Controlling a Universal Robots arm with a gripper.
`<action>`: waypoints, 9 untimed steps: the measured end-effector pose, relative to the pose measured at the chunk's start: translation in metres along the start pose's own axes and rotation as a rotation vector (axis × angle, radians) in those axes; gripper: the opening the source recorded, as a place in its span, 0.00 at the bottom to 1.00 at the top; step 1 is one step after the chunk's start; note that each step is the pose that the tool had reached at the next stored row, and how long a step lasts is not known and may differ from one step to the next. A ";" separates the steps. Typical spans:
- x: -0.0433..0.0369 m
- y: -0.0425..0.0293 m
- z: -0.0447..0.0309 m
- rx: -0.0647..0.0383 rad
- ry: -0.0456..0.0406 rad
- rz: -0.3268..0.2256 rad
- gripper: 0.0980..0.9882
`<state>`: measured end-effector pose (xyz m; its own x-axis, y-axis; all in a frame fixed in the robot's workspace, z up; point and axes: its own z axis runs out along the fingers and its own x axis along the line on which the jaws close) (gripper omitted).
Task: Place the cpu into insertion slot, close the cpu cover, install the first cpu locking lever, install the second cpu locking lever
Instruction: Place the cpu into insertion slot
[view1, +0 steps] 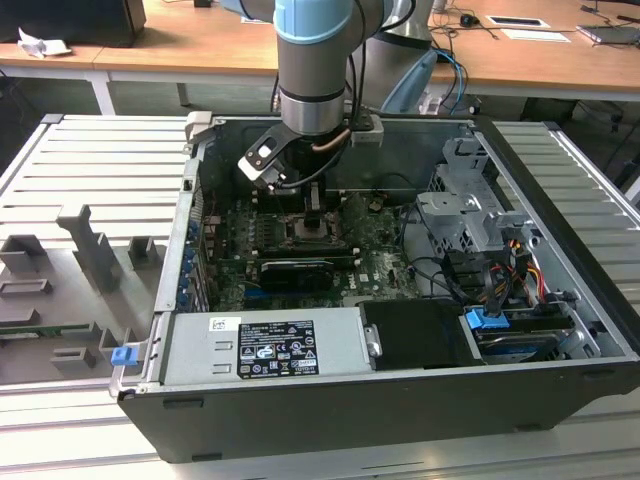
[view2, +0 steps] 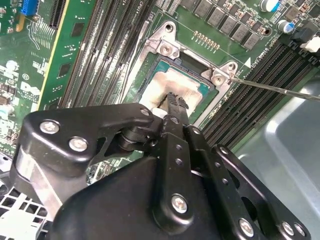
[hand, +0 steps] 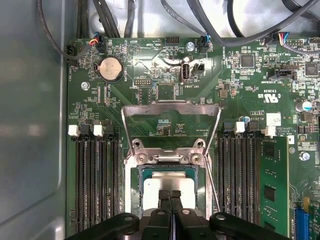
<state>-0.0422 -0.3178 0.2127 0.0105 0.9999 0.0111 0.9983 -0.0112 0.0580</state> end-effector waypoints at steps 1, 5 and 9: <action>0.0000 0.0000 -0.0005 0.000 0.0000 0.000 0.01; 0.0000 0.0001 -0.0026 0.000 -0.0001 0.000 0.01; 0.0001 0.0002 -0.0041 0.000 0.0002 0.000 0.01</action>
<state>-0.0422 -0.3178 0.2168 0.0110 0.9999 0.0113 0.9982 -0.0117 0.0581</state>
